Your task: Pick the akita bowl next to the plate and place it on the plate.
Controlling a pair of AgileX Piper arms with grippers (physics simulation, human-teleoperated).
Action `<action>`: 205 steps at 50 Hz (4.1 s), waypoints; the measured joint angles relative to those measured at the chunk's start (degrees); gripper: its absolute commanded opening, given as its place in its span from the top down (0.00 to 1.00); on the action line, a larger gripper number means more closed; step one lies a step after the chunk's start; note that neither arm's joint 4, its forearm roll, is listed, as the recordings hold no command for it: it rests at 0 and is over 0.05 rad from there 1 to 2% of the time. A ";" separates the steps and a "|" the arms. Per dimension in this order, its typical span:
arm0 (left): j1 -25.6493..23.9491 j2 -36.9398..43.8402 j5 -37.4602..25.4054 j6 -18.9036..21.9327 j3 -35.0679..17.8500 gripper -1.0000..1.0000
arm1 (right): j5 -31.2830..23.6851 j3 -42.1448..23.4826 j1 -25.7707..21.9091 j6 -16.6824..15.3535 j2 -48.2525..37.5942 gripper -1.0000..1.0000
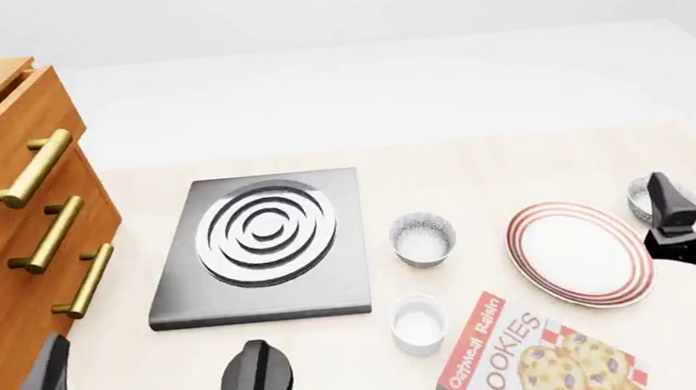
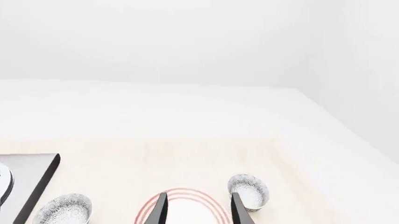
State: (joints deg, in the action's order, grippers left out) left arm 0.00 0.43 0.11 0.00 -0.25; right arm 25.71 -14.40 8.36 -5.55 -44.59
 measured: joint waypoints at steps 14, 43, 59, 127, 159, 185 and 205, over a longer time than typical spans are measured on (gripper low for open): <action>0.00 0.00 0.00 0.00 0.00 0.00 | 3.50 -0.86 1.39 -1.03 -5.05 0.00; 0.00 0.00 0.00 0.00 0.00 0.00 | 8.60 -3.04 4.49 -2.37 -13.57 0.00; 0.00 0.00 0.00 0.00 0.00 0.00 | 8.84 -4.90 5.17 -2.67 -16.55 0.00; 0.00 0.00 0.00 0.00 0.00 0.00 | 12.55 -12.67 9.87 -3.80 -31.83 0.00; 0.00 0.00 0.00 0.00 0.00 0.00 | 11.98 -16.75 12.11 -3.62 -36.60 0.00; 0.00 0.00 0.00 0.00 0.00 0.00 | 11.70 -20.16 14.14 -2.78 -41.16 0.00; 0.00 0.00 0.00 0.00 0.00 0.00 | 10.95 -22.98 15.28 -2.17 -44.00 0.00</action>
State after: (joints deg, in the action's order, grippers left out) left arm 0.00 0.43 0.11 0.00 -0.25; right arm 36.66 -37.38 23.65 -7.72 -88.59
